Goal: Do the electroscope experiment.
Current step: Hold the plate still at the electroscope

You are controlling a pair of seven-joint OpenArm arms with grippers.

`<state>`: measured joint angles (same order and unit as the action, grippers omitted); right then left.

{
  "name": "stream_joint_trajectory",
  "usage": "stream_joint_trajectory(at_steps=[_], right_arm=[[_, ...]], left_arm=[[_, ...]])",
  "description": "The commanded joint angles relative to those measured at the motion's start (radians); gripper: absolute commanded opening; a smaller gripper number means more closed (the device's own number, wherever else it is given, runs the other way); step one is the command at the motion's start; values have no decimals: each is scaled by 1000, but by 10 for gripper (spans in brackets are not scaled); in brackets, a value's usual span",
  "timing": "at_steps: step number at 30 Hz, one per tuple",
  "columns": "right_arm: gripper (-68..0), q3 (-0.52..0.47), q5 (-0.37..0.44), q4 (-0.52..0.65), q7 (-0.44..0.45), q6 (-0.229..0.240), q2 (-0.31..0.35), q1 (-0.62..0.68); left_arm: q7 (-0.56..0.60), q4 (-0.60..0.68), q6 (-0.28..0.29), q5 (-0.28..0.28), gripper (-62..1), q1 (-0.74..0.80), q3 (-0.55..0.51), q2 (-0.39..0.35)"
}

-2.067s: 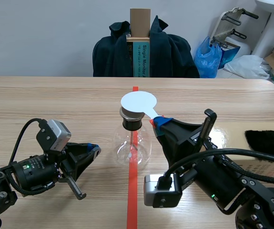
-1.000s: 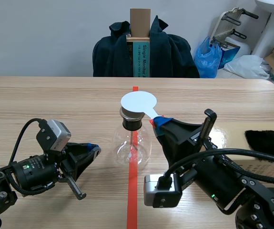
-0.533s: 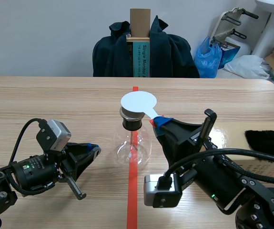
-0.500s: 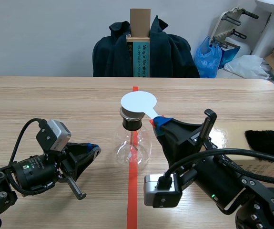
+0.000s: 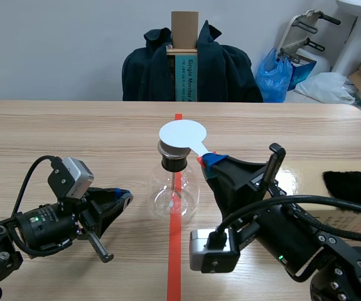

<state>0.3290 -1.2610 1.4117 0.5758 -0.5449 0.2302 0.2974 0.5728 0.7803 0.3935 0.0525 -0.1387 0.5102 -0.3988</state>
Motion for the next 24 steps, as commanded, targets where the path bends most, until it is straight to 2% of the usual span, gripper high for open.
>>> stream_joint_trajectory(at_steps=[1,24], right_arm=[[-669,-3,7,13,0,-11,11,-9],[-668,-3,8,13,-14,-11,11,-9]], left_arm=[[14,17,1,11,-577,-5,-5,5],[14,17,1,11,-577,-5,-5,5]])
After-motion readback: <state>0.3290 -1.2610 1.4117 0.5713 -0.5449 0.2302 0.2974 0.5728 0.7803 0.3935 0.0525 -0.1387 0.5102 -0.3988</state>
